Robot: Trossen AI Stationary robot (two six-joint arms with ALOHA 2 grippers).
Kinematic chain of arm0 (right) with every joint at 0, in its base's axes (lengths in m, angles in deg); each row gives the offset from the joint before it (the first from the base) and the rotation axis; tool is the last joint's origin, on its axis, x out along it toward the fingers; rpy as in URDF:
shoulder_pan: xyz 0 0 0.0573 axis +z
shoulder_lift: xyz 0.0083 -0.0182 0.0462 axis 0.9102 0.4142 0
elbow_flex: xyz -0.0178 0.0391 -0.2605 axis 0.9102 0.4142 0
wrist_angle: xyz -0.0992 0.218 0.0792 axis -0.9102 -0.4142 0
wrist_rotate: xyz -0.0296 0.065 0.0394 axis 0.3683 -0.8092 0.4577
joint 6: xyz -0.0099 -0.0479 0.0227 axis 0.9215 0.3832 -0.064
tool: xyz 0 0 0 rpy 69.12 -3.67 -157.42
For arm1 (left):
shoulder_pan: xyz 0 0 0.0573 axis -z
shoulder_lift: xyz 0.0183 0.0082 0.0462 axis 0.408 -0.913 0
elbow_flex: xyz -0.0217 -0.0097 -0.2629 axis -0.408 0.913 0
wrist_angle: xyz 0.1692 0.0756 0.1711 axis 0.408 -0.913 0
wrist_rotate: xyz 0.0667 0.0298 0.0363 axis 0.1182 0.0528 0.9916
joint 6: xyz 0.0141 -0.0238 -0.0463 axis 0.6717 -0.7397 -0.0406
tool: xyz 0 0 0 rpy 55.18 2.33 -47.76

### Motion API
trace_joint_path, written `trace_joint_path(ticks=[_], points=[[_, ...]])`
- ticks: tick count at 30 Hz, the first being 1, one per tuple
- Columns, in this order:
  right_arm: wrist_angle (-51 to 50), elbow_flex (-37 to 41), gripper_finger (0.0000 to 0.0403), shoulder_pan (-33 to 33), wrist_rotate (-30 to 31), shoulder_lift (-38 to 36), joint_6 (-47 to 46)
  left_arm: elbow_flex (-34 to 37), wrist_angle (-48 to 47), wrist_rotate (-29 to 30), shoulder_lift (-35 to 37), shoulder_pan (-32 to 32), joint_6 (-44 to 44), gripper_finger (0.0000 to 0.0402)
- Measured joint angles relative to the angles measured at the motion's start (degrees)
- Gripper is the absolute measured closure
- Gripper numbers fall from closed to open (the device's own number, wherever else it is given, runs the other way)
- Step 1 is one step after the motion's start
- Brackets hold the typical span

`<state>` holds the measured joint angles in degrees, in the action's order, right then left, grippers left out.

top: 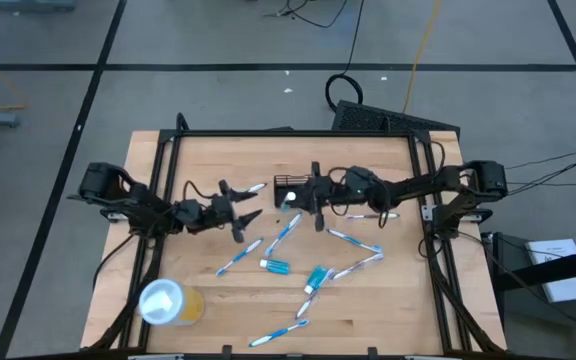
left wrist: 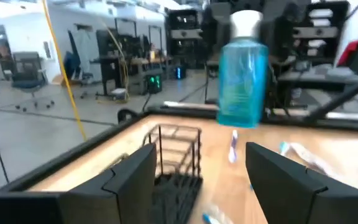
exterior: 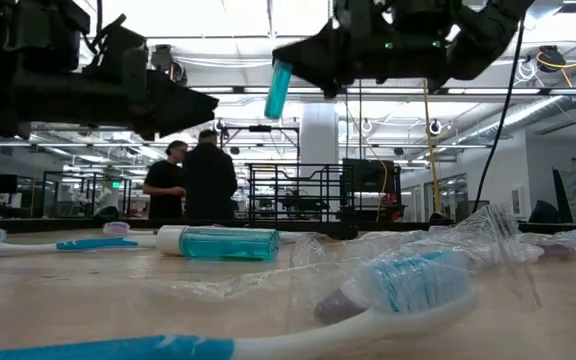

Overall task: Pick & Place toothbrushing station
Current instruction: Put the blue mouthwash bottle into the black organizer

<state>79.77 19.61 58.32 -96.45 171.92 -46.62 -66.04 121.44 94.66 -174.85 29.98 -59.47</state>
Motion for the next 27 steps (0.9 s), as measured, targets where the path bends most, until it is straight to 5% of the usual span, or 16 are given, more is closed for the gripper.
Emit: trace_joint_path(ticks=[11,27], points=[[-18.45,-7.86,0.0313,-3.77,3.73,0.00,3.43,0.10,-4.83,0.04,0.03,0.21,-3.19,0.0151],[-22.30,-7.59,0.0313,-7.84,7.69,0.00,3.62,0.10,-5.95,0.09,0.03,0.60,-2.92,0.0151]])
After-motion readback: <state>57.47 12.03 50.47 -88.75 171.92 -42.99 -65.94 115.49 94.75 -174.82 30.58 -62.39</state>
